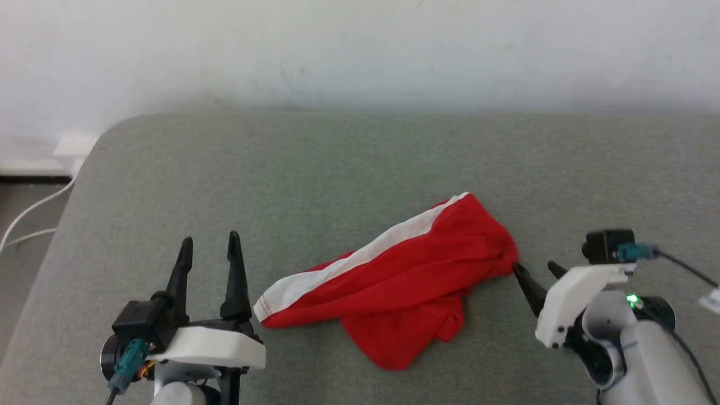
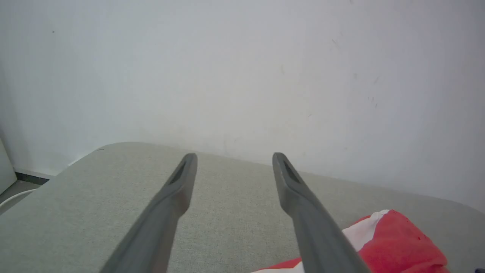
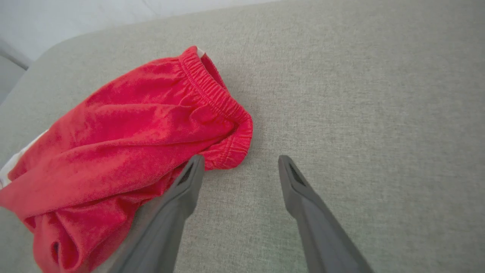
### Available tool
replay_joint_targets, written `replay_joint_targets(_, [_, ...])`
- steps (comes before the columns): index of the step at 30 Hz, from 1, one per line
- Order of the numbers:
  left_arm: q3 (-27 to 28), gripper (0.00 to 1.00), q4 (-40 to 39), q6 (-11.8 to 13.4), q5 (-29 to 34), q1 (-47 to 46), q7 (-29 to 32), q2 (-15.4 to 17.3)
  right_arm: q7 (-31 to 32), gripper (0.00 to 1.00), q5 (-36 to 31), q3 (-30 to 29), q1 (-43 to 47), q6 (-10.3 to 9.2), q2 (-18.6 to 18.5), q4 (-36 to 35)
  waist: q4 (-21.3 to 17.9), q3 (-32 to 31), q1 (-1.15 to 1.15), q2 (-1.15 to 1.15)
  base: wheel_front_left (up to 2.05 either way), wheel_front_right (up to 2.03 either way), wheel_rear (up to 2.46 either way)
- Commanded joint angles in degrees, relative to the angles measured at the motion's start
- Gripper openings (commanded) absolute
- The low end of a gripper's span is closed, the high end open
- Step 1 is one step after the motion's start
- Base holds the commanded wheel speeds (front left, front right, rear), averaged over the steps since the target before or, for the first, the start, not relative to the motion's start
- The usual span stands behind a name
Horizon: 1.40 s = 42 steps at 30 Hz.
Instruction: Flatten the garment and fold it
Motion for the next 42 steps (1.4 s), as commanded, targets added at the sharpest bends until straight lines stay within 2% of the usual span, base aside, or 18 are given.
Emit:
replay_joint_targets(1, [0.65, 1.0, -0.58, -0.69, 1.04, 0.6, -0.26, -0.73, 1.63, 1.0, 0.74, 0.69, -3.22, 0.02, -0.78, 2.44, 3.15, 2.26, 0.0, 0.0, 0.0, 0.0, 0.0])
replay_joint_targets(7, [1.77, 1.0, -1.41, -3.12, 3.35, -0.3, -0.26, -3.3, 6.07, 1.0, 0.9, -0.42, -12.38, 0.02, -3.29, 14.1, 7.1, 4.36, 0.0, 0.0, 0.0, 0.0, 0.0])
replay_joint_targets(12, [2.41, 1.0, -0.47, -4.78, 4.09, -1.0, -0.26, -4.56, 10.7, 1.0, 0.69, -1.87, -16.06, 0.02, -3.59, 24.2, 8.88, 5.23, 0.0, 0.0, 0.0, 0.0, 0.0])
replay_joint_targets(13, [2.54, 1.0, -0.26, -5.02, 4.23, -1.07, -0.27, -4.72, 12.06, 0.74, 0.5, -1.82, -16.23, 0.02, -3.7, 25.92, 9.07, 5.21, 0.0, 0.0, 0.0, 0.0, 0.0])
replay_joint_targets(14, [2.71, 1.0, -0.08, -5.21, 4.33, -1.08, -0.27, -4.87, 12.97, 0.35, 0.74, -1.83, -16.37, 0.02, -3.55, 27.15, 9.17, 5.18, 0.0, 0.0, 0.0, 0.0, 0.0])
replay_joint_targets(15, [2.9, 1.0, 0.05, -5.36, 4.39, -1.06, -0.27, -4.99, 13.71, 0.0, 1.3, -1.83, -16.4, 0.02, -3.27, 28.06, 9.18, 5.16, 0.0, 0.0, 0.0, 0.0, 0.0])
replay_joint_targets(17, [3.35, 1.0, 0.29, -5.52, 4.54, -0.86, -0.27, -5.18, 14.3, 0.0, 2.03, -1.0, -16.23, 0.02, -3.06, 28.75, 8.86, 4.95, 0.0, 0.0, 0.0, 0.0, 0.0])
replay_joint_targets(21, [4.02, 1.0, 0.79, -5.88, 4.91, -0.46, -0.27, -5.38, 11.19, 0.0, 4.49, 0.19, -15.58, 0.02, -3.62, 25.78, 7.37, 4.03, 0.0, 0.0, 0.0, 0.0, 0.0])
replay_joint_targets(25, [4.73, 1.0, 1.21, -6.32, 5.39, 0.06, -0.27, -5.46, 7.7, 0.0, 6.98, 0.74, -12.15, 0.02, -5.41, 18.63, 5.55, 2.48, 0.0, 0.0, 0.0, 0.0, 0.0])
replay_joint_targets(29, [5.49, 1.0, 1.5, -6.71, 5.82, 0.93, -0.27, -5.5, 6.81, 0.0, 7.75, -0.42, -4.21, 0.02, -7.04, 9.1, 3.38, 1.42, 0.0, 0.0, 0.0, 0.0, 0.0])
replay_joint_targets(32, [5.87, 1.0, 1.64, -6.66, 6.0, 1.65, -0.27, -5.51, 6.97, 0.0, 6.83, -3.03, 2.85, 0.02, -6.81, 2.21, 1.68, 1.19, 0.0, 0.0, 0.0, 0.0, 0.0])
replay_joint_targets(37, [5.96, 1.0, 2.48, -6.86, 6.27, 1.79, -0.27, -5.53, 7.87, 0.0, 3.74, -6.79, 11.69, 0.02, -3.19, -4.8, 0.28, 1.17, 0.0, 0.0, 0.0, 0.0, 0.0])
replay_joint_targets(39, [6.0, 1.0, 2.85, -6.9, 6.42, 1.66, -0.27, -5.53, 7.65, 0.49, 2.26, -7.91, 13.96, 0.02, -1.7, -6.44, 0.16, 1.19, 0.0, 0.0, 0.0, 0.0, 0.0])
replay_joint_targets(40, [6.12, 1.0, 3.08, -6.86, 6.45, 1.65, -0.27, -5.53, 7.43, 1.0, 1.74, -8.21, 14.87, 0.02, -1.02, -7.13, 0.09, 1.17, 0.0, 0.0, 0.0, 0.0, 0.0])
replay_joint_targets(42, [6.44, 1.0, 3.4, -6.73, 6.53, 1.73, -0.27, -5.54, 5.34, 1.0, 0.85, -8.69, 15.86, 0.02, -0.12, -8.92, -0.18, 1.2, 0.0, 0.0, 0.0, 0.0, 0.0])
